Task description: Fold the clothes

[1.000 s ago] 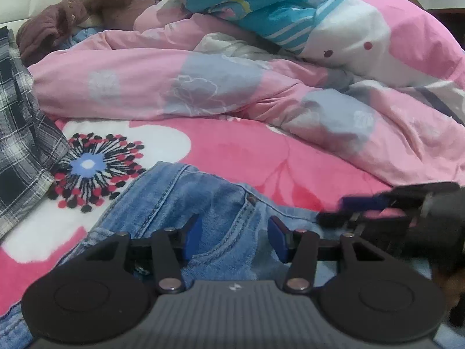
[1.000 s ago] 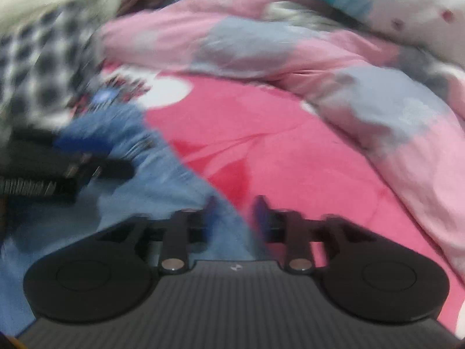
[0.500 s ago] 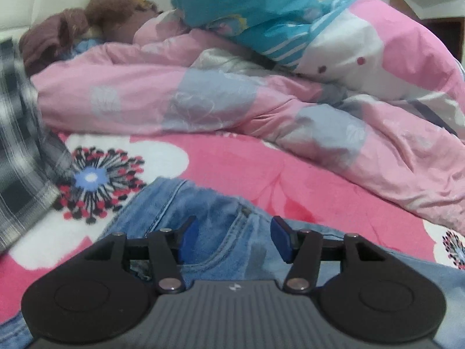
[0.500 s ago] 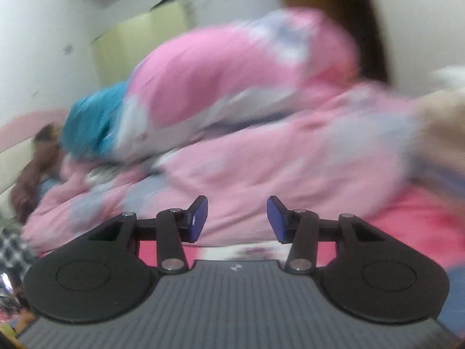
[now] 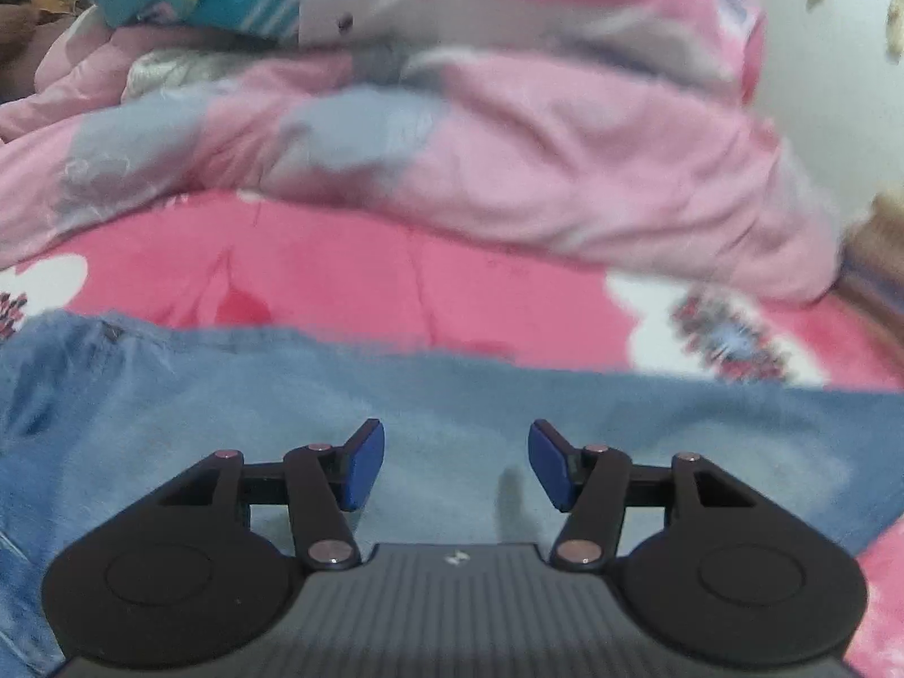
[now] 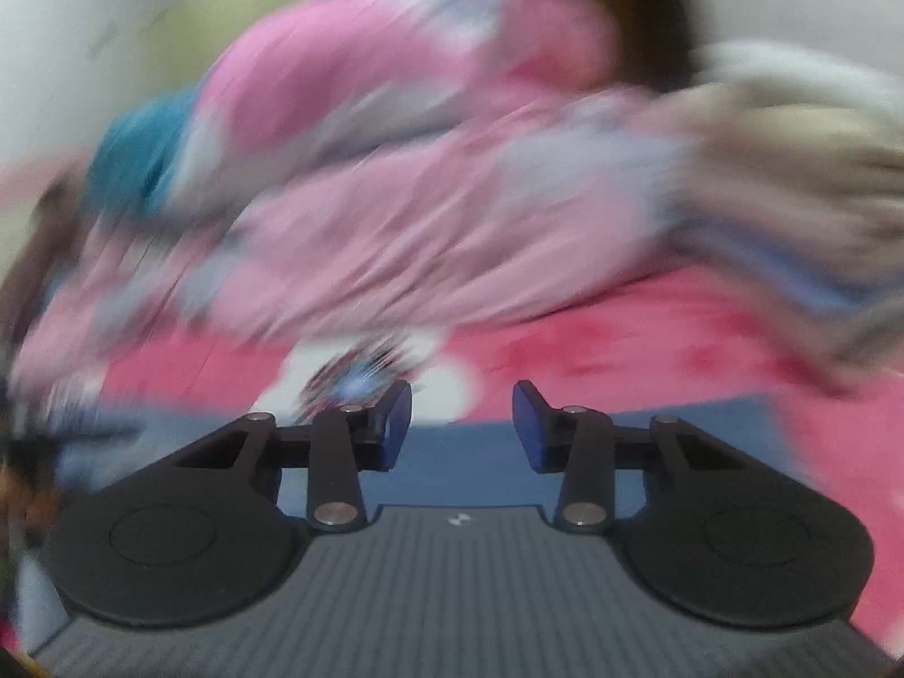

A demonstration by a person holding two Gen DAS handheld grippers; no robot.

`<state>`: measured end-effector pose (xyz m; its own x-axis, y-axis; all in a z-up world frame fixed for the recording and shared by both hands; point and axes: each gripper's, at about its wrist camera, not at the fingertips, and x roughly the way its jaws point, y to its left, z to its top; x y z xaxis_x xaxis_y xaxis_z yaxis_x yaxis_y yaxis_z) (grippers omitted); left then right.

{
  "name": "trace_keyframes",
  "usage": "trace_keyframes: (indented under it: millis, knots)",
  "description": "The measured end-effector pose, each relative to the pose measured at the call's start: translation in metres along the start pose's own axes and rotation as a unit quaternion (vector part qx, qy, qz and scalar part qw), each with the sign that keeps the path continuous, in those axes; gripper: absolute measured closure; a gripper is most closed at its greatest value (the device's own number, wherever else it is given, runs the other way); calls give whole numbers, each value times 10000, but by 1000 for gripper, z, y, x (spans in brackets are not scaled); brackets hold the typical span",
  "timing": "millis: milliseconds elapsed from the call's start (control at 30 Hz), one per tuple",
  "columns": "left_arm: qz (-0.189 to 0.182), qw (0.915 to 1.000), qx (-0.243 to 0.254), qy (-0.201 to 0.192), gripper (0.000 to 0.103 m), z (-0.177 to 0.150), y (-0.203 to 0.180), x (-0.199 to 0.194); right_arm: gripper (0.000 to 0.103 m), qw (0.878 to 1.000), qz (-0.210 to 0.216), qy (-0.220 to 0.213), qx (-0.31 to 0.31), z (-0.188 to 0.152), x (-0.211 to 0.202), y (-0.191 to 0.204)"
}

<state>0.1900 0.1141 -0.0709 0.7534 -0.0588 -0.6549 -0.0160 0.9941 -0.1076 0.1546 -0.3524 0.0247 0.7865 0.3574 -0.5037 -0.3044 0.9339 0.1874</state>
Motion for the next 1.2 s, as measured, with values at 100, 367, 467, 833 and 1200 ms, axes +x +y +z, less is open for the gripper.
trace_keyframes:
  millis: [100, 367, 467, 833, 1200]
  knots:
    - [169, 9997, 166, -52, 46, -9, -9, 11, 72, 9942, 612, 530, -712, -5, 83, 45]
    - [-129, 9995, -141, -260, 45, -17, 5, 7, 92, 9949, 408, 777, -500, -25, 107, -19]
    - [-268, 9987, -291, -308, 44, -17, 11, 7, 92, 9954, 234, 853, -361, -32, 110, -51]
    - [-418, 9976, -435, -328, 41, -16, 15, 6, 97, 9725, -1980, 153, 1216, -33, 17, -215]
    - [-708, 9896, -1226, -248, 41, -3, 49, -37, 90, 9842, -1506, 908, 214, -70, 1, -142]
